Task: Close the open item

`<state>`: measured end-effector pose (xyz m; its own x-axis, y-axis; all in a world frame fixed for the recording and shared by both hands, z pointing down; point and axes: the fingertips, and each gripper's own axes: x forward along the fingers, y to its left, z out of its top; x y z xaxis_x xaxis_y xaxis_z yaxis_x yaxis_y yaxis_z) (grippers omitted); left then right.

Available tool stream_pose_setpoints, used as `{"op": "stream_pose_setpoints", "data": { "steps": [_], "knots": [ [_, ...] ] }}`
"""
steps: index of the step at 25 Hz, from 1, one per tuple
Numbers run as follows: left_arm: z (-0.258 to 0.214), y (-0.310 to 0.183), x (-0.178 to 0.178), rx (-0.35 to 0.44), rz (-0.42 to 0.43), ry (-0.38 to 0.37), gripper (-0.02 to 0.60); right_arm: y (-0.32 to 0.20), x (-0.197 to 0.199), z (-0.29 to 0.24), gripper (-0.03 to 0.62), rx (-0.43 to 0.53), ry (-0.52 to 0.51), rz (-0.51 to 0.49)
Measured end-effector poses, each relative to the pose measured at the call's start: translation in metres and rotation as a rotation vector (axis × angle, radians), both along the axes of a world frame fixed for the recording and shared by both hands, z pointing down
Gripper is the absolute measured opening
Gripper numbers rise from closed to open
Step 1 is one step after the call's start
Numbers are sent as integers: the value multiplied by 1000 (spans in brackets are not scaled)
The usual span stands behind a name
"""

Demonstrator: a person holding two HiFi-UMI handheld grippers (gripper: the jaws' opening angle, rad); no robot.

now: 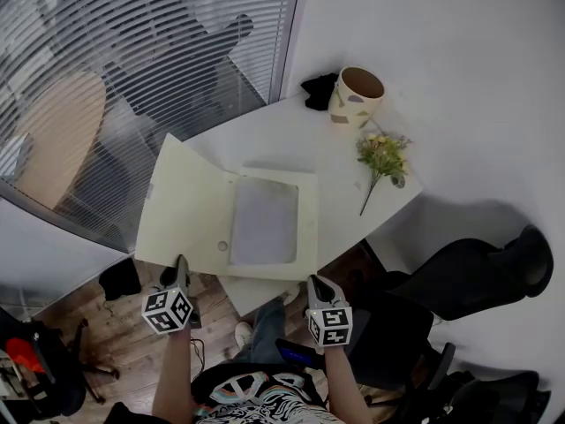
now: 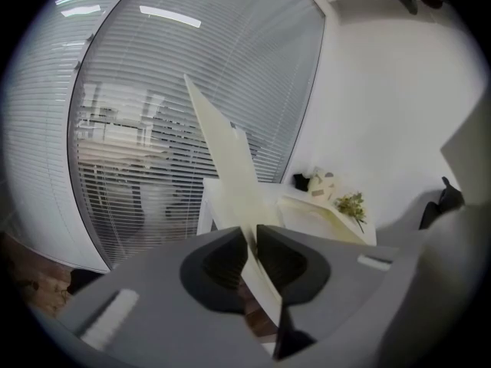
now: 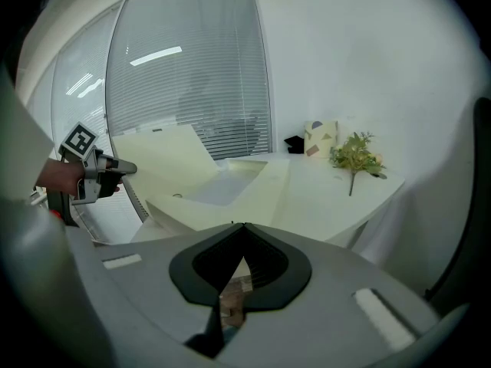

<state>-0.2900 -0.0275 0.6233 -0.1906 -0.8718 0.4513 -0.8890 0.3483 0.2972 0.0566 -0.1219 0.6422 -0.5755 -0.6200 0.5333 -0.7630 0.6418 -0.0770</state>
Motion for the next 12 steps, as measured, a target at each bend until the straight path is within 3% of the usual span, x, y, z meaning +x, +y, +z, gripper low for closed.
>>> {"op": "stream_pose_setpoints", "data": {
  "steps": [7, 12],
  "knots": [
    [2, -1, -1, -15, 1, -4, 94, 1, 0, 2, 0, 14, 14, -3],
    [0, -3, 1, -14, 14, -15, 92, 0, 2, 3, 0, -5, -46, 12]
  ]
}}
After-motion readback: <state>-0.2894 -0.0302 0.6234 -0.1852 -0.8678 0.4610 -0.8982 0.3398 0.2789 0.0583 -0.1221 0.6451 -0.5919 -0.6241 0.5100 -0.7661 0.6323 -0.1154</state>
